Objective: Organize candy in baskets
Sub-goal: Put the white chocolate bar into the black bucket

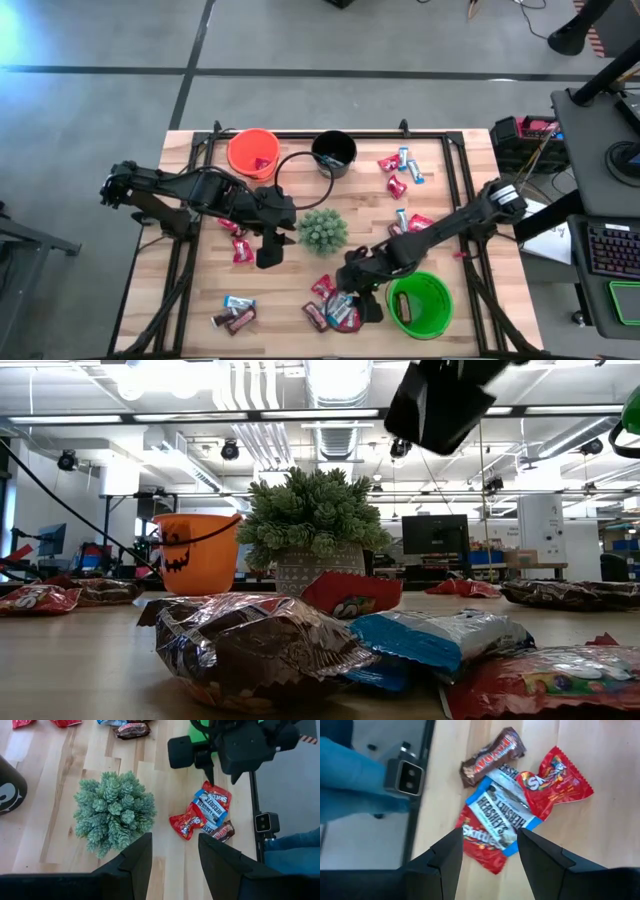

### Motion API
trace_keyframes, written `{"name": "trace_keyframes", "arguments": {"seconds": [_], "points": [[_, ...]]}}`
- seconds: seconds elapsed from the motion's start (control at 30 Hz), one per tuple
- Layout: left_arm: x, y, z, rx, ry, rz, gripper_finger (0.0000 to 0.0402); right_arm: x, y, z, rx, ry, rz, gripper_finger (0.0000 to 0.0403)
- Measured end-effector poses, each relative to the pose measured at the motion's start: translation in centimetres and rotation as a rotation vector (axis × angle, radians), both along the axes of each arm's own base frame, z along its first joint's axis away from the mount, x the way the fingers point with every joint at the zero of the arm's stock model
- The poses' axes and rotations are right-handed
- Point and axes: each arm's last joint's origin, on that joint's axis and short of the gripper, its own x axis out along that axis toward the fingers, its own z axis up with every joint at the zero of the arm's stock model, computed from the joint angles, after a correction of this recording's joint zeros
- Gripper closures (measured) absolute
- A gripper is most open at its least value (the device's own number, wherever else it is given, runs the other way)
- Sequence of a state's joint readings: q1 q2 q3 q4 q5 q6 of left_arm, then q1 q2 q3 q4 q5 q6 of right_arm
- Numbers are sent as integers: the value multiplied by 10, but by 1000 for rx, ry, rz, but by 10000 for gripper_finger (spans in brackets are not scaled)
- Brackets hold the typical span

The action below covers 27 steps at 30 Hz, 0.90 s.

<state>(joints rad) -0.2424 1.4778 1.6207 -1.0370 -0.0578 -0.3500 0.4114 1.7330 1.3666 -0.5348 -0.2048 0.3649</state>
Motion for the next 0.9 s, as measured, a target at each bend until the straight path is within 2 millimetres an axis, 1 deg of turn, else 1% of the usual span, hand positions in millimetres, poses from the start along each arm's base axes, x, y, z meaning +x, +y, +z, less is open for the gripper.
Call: {"name": "trace_keyframes", "arguments": {"seconds": [0.23,0.4,0.7,0.9], "points": [[0,-1,0,-28,5,-1,259,6,2,-9,-66,-57,87,225],[0,-1,0,-37,6,8,259,11,4,-17,-75,-68,104,225],[0,-1,0,-52,6,25,259,18,7,-44,-101,-15,118,225],[0,-1,0,-52,6,24,259,19,8,-47,-102,-14,119,225]]}}
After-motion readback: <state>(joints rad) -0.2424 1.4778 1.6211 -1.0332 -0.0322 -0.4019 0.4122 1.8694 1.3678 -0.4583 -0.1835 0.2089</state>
